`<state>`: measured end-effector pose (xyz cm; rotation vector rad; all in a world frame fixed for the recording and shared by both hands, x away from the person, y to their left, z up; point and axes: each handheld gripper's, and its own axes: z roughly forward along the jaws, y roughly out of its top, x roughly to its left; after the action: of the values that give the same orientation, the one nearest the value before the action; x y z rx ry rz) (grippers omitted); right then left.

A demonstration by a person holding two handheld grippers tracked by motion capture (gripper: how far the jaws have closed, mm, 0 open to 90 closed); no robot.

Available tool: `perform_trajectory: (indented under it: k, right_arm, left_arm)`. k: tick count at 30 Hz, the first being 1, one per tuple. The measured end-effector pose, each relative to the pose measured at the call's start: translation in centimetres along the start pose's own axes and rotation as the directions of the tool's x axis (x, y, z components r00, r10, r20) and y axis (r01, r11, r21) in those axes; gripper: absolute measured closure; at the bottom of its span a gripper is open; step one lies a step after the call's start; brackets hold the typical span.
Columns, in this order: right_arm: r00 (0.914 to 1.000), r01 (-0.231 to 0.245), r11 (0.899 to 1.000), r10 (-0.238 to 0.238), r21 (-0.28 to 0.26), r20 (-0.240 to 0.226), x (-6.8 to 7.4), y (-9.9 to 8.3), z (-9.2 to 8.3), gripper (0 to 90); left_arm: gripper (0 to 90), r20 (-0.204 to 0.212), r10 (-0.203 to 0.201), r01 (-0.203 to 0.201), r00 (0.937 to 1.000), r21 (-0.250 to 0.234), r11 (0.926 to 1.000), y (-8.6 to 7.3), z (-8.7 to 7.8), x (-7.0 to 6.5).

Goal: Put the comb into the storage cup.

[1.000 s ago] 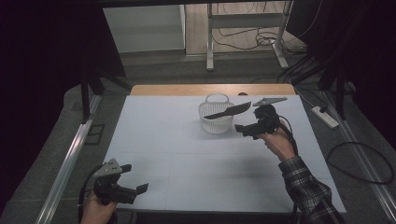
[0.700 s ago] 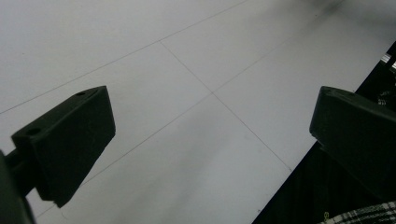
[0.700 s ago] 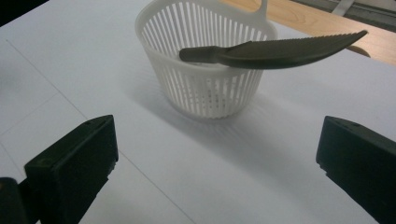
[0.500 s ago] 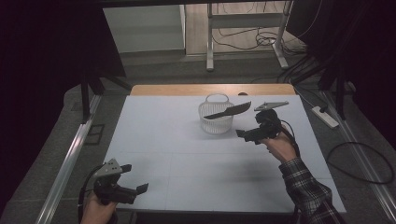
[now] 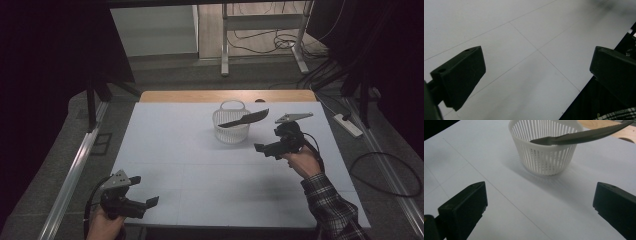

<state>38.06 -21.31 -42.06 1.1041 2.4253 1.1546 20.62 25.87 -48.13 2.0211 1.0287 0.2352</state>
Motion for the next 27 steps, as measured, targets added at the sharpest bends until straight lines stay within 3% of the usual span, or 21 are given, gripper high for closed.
perform_trajectory:
  k: [10,27]
  right_arm:
    - [0.9997,-0.004,1.000,0.003,-0.015,-0.024,0.4,-1.0,-0.6,0.0]
    - [0.9992,0.038,0.999,-0.038,0.007,0.005,1.3,-2.4,-1.3,0.0]
  left_arm:
    - [0.2,0.000,0.001,-0.001,1.0000,-0.002,1.0000,0.0,0.0,0.0]
    - [0.2,-0.002,0.004,-0.004,1.0000,-0.003,1.0000,0.0,0.0,0.0]
